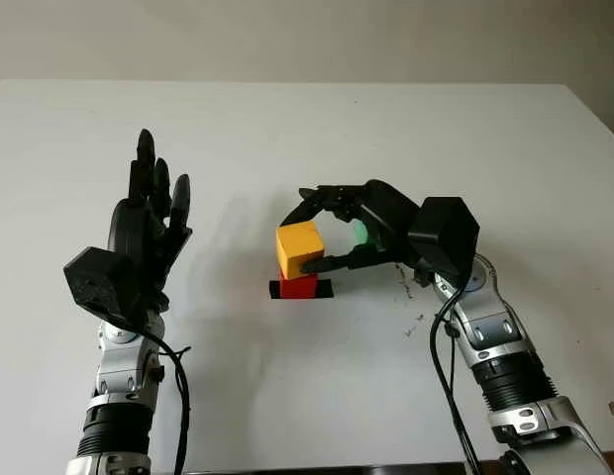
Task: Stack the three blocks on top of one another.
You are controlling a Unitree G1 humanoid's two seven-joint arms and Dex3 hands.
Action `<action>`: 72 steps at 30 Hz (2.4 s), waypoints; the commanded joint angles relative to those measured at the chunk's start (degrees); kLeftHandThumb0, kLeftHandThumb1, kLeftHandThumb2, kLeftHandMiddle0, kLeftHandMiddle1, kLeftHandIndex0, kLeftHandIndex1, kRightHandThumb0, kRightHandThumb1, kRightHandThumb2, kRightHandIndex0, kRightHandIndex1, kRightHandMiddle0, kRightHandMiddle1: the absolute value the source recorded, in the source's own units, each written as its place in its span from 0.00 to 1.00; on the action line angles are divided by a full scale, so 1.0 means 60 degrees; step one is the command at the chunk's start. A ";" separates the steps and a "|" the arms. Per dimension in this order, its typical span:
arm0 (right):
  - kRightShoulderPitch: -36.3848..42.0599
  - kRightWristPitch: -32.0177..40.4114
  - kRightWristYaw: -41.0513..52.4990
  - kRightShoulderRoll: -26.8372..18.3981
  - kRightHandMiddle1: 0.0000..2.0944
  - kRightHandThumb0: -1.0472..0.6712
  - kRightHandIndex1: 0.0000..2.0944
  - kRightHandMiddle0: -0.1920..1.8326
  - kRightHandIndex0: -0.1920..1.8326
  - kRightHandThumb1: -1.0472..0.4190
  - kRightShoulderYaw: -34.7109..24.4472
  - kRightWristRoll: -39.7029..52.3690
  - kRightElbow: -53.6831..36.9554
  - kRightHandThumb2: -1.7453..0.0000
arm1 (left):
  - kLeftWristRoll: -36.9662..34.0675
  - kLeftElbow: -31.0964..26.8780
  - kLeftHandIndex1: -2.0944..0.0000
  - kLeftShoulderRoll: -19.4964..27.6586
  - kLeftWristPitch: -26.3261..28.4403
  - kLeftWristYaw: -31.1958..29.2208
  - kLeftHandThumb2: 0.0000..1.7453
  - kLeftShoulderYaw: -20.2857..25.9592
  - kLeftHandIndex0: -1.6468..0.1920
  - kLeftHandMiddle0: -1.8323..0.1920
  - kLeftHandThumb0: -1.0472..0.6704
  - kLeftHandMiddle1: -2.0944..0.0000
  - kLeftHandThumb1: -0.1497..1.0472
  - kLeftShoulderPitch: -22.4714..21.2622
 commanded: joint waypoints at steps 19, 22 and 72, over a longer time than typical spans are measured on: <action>-0.0042 0.0414 0.0506 -0.0287 0.12 0.26 0.00 0.29 0.11 0.23 0.0123 -0.0052 -0.0199 0.97 | 0.0014 -0.0231 0.97 0.0081 0.0019 0.0033 0.27 0.0017 0.93 0.93 0.18 0.97 1.00 0.0106; -0.0082 0.0550 0.0679 -0.0368 0.04 0.22 0.00 0.19 0.05 0.27 0.0204 -0.0088 -0.0292 0.98 | 0.0010 -0.0186 0.97 0.0076 -0.0031 0.0036 0.26 0.0016 0.93 0.93 0.18 0.97 1.00 0.0097; -0.2216 -0.2341 -0.1407 -0.3794 0.04 0.24 0.04 0.25 0.08 0.19 0.1229 -0.5251 0.2038 0.97 | -0.0170 -0.0119 0.97 0.0184 -0.0116 -0.0106 0.29 0.0075 0.93 0.93 0.20 0.97 1.00 0.0046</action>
